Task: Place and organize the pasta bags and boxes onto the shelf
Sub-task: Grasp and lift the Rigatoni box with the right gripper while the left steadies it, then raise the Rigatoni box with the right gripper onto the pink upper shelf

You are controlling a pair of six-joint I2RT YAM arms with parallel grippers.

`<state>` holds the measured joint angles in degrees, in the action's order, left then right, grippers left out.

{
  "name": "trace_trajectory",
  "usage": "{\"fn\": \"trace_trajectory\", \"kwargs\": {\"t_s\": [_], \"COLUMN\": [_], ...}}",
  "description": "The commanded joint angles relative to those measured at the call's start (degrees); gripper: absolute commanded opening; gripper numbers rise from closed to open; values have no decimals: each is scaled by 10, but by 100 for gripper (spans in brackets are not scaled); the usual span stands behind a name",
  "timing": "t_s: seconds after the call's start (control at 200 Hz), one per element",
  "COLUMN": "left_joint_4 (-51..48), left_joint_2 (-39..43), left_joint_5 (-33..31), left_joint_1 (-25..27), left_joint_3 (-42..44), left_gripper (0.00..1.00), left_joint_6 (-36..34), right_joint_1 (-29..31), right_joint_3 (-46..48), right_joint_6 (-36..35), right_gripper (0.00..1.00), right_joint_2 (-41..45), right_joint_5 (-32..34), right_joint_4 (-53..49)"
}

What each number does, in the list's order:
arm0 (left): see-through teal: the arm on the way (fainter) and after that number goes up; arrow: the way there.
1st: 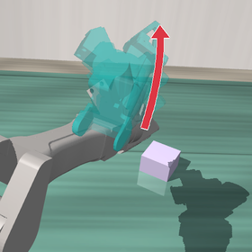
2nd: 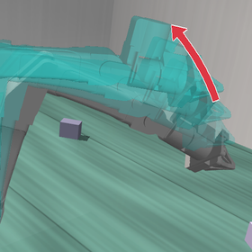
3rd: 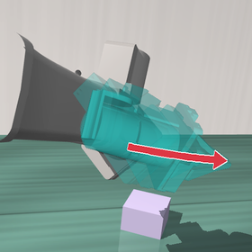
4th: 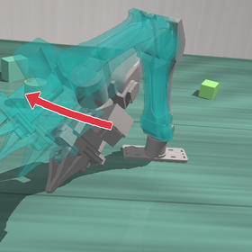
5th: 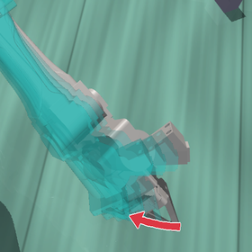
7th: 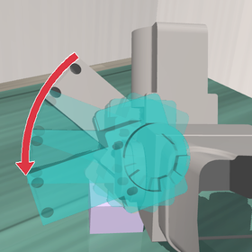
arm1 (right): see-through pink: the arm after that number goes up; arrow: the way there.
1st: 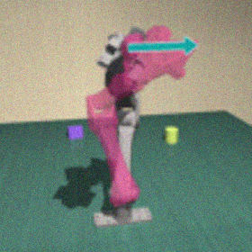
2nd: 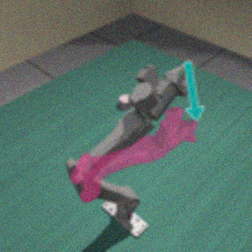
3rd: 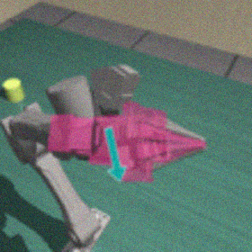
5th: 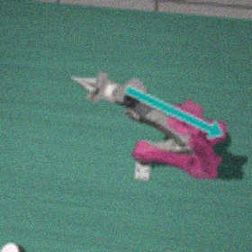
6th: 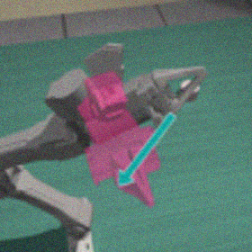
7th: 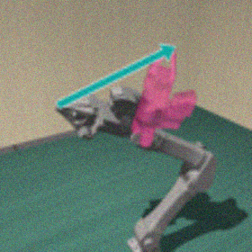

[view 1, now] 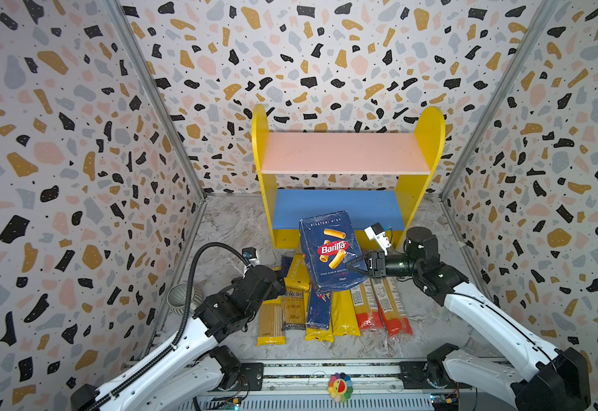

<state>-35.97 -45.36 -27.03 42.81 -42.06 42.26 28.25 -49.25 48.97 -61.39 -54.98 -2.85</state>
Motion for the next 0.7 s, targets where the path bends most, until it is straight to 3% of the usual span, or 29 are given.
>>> {"fn": "trace_trajectory", "kwargs": {"t_s": [0.0, 0.27, 0.571, 0.696], "left_joint_4": [-7, 9, 43, 50], "left_joint_2": [13, 21, -14, -26], "left_joint_5": [-3, 13, 62, 69], "left_joint_1": [-2, -2, -2, -2], "left_joint_3": [-18, -22, -50, -57], "left_gripper": [100, 99, 99, 99], "left_joint_6": [-10, -39, -75, -84], "right_joint_1": [-1, -3, -21, -35], "right_joint_3": [-95, -331, -569, -709], "right_joint_6": [-38, -98, -110, -97], "right_gripper": [24, 23, 23, 23], "right_joint_2": [13, -84, -236, -318], "right_joint_5": [-7, 43, 68, 65], "right_joint_4": [5, -123, -162, -181]}}
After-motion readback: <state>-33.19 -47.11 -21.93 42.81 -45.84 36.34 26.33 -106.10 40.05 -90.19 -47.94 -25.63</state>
